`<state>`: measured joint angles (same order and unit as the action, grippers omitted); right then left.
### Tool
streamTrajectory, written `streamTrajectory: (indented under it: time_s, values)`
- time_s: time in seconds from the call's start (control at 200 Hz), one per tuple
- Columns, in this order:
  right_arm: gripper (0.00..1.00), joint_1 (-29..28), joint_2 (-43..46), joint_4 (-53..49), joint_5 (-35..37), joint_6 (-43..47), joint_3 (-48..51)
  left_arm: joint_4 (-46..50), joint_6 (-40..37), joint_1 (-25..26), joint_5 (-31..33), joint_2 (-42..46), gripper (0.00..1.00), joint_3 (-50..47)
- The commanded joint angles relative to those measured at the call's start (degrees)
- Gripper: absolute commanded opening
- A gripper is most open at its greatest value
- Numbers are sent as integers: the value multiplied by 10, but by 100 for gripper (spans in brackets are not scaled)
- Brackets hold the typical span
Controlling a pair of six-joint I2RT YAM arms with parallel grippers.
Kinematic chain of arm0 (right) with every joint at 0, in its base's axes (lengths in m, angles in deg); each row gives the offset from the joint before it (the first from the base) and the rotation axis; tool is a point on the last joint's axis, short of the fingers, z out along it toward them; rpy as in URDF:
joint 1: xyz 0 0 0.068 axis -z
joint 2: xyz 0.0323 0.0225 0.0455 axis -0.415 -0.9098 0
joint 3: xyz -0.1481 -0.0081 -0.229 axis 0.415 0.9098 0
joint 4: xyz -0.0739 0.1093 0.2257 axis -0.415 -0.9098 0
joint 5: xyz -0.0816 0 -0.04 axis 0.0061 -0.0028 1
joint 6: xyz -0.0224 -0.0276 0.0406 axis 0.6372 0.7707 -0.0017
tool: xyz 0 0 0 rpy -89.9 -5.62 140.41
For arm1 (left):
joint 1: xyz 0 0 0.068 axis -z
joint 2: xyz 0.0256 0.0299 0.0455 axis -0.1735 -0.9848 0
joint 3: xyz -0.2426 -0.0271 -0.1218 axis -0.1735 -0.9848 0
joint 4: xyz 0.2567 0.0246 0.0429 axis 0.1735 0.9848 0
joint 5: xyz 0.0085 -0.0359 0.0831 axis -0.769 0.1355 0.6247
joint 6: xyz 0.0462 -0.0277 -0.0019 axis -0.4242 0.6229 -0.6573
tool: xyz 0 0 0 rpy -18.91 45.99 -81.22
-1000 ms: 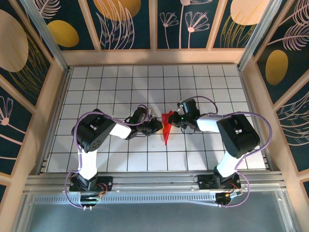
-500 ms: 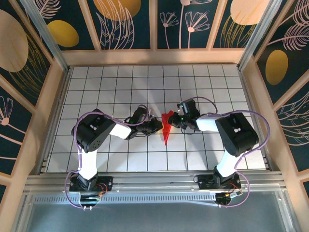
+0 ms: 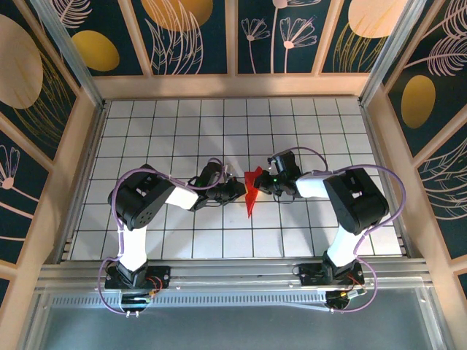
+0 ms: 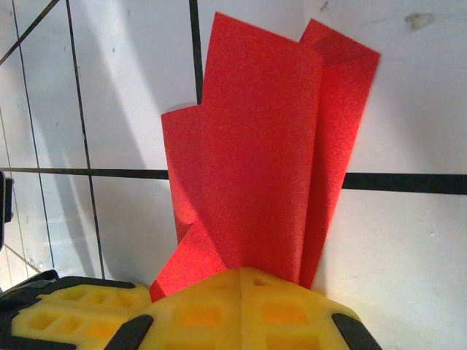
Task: Fold a paper plane with a square sheet of paper (fold left side to right side)
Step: Fold the wing for the fifth time at the center of the table.
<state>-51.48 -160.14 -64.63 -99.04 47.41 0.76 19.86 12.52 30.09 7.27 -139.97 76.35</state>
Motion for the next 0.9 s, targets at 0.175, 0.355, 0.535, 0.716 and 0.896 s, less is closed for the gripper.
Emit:
streamTrajectory:
  time_s: [0.175, 0.355, 0.535, 0.716, 0.896]
  values:
    - [0, 5, -33, -17, -10, 16, 32, 76, -22, -11, 55, 23, 13, -25]
    - [0, 6, -33, -8, -12, 12, 46, 142, -52, -11, 79, 80, 23, 2]
    - [0, 7, -32, 0, -15, 11, 51, 212, -80, -11, 82, 140, 18, 12]
    - [0, 5, -33, 3, -16, 13, 51, 249, -87, -8, -5, 183, 8, 29]
    - [0, 5, -35, 3, -16, 14, 52, 274, -87, 16, -64, 160, 4, 65]
